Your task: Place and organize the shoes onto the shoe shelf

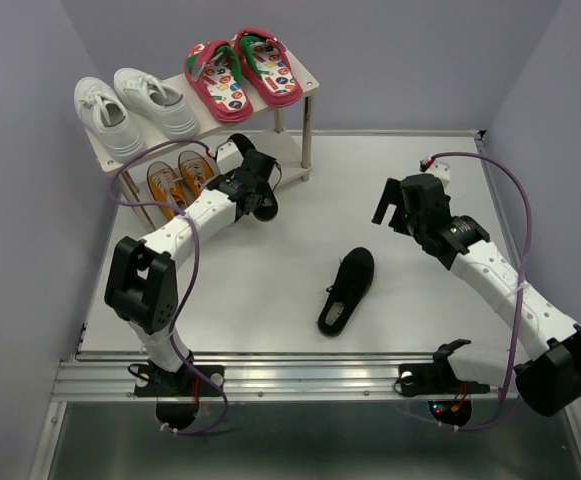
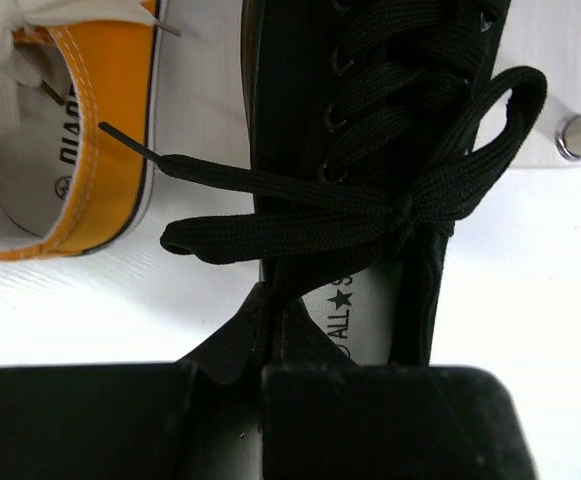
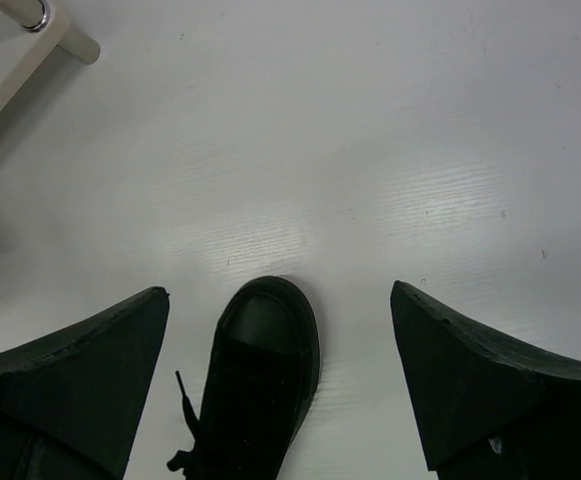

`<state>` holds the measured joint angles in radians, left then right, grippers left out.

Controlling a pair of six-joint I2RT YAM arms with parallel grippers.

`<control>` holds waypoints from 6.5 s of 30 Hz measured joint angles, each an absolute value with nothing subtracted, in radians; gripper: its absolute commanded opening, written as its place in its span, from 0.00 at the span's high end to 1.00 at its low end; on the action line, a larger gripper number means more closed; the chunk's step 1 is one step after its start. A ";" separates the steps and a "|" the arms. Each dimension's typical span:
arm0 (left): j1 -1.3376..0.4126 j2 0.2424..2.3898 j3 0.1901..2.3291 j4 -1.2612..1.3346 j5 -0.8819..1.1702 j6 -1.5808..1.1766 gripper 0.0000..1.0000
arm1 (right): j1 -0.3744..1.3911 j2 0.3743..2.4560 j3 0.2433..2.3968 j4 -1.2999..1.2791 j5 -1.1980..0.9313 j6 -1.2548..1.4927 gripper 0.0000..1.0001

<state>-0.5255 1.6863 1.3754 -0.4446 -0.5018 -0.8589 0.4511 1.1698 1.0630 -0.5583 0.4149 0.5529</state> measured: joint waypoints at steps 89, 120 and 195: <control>-1.155 1.622 1.042 -0.216 -0.062 -0.484 0.40 | 0.575 1.242 0.828 -0.500 0.102 0.756 0.04; -1.131 1.649 0.988 -0.158 -0.079 -0.479 0.71 | 0.575 1.150 0.912 -0.610 0.292 0.734 0.02; -0.535 1.957 1.569 -0.315 -0.545 -0.931 1.00 | 0.529 0.976 1.096 -0.781 0.532 0.710 0.00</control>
<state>-0.5346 1.9568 1.5688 -0.3145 -0.5449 -0.9314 0.5285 0.9760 1.0958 -0.7811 0.5316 0.7105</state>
